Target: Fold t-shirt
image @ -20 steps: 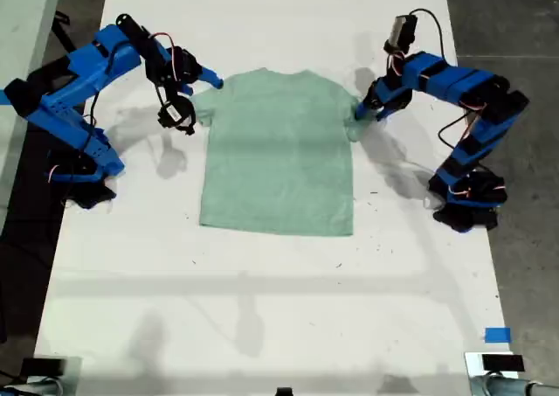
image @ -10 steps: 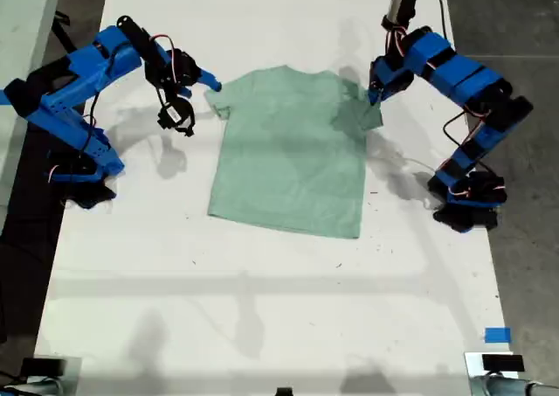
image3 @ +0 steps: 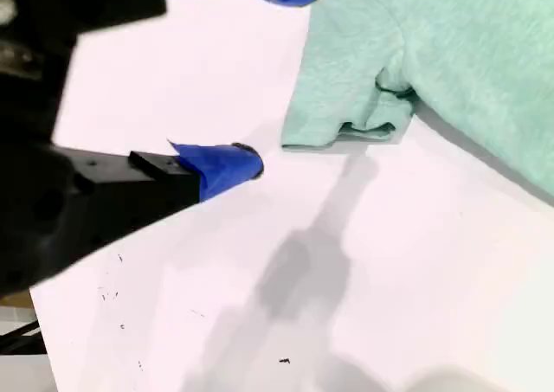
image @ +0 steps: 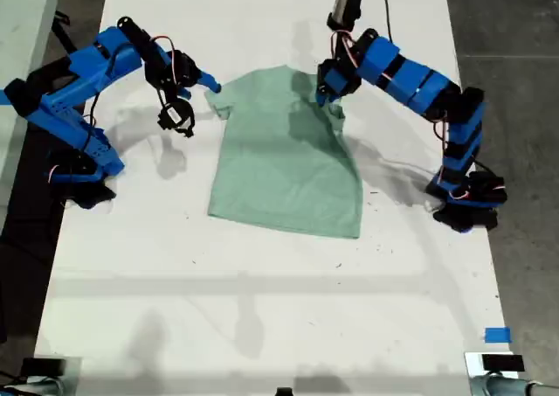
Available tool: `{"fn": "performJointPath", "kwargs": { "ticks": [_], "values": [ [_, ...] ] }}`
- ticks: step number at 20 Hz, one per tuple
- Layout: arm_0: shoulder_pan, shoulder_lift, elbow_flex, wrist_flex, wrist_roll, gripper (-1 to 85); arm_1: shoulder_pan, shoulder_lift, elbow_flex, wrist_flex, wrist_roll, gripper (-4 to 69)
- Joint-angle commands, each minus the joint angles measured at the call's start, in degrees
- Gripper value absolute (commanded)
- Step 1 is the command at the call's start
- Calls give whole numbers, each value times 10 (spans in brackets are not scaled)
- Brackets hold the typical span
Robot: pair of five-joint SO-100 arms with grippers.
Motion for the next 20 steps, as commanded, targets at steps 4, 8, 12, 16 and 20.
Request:
{"fn": "performJointPath", "kwargs": {
  "ticks": [4,8,12,16,20],
  "values": [
    [-9,18,4,-8,3,331,-28,-124,-94,-93,46,0],
    [-12,19,9,-9,-1,336,-40,-96,-157,-11,33,298],
    [-14,19,11,-12,-2,340,-18,47,-155,99,16,250],
    [-19,-7,7,-36,-1,342,-17,197,-47,145,13,234],
    [-30,-109,-56,-46,-1,339,-51,280,76,138,46,218]
  ]
}}
